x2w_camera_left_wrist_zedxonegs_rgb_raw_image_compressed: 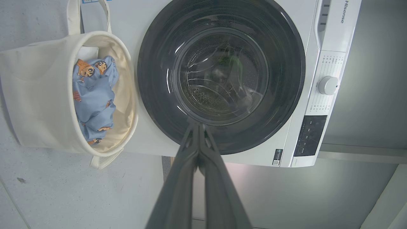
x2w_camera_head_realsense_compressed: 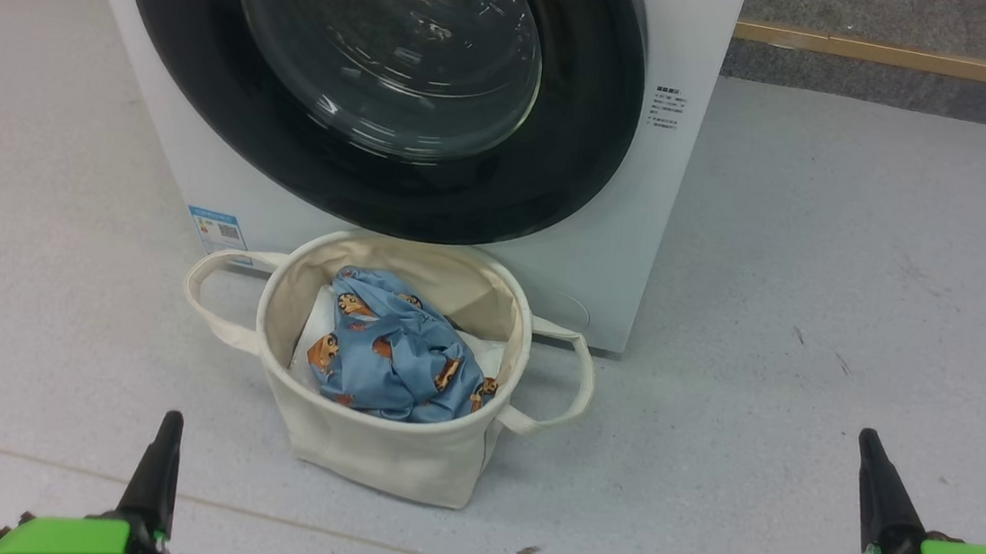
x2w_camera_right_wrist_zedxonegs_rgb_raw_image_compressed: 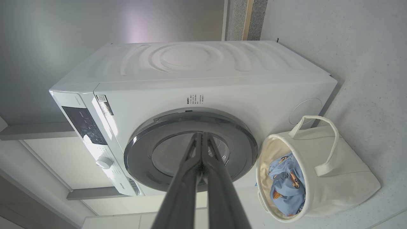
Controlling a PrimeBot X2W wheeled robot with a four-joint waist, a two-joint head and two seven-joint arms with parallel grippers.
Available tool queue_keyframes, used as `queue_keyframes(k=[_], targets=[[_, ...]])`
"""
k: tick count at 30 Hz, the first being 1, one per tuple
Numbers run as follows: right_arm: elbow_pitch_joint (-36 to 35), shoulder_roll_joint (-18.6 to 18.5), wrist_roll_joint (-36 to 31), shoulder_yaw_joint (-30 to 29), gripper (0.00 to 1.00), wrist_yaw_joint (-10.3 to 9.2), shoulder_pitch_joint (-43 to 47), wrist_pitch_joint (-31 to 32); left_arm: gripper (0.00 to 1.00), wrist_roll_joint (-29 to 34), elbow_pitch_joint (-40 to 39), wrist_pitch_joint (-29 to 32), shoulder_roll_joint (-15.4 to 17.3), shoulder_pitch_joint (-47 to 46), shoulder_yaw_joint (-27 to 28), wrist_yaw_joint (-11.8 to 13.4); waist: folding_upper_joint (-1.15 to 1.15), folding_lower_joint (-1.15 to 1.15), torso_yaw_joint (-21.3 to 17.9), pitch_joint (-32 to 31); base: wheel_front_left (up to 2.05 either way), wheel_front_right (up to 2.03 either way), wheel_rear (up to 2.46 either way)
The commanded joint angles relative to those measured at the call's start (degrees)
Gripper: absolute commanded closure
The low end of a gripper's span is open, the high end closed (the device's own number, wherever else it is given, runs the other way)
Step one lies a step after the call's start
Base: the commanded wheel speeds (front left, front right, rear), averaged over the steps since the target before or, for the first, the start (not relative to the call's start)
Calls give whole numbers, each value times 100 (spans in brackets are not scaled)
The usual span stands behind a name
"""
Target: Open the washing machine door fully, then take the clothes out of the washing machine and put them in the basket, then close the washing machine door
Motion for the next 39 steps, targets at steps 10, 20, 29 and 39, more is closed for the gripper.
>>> queue_keyframes(k=[10, 20, 29, 39], targets=[[-229, -34, 32, 112, 100, 1, -87, 43, 100, -17, -222, 45, 32, -148, 193, -40, 0, 0, 0, 0, 0, 0, 0], [-229, -34, 32, 113, 100, 1, -87, 42, 100, -17, -222, 45, 32, -148, 193, -40, 0, 0, 0, 0, 0, 0, 0], [-229, -34, 32, 113, 100, 1, -87, 42, 100, -17, -222, 45, 32, -148, 193, -40, 0, 0, 0, 0, 0, 0, 0], [-229, -34, 32, 113, 100, 1, -87, 42, 100, -17, -222, 45, 32, -148, 193, -40, 0, 0, 0, 0, 0, 0, 0]])
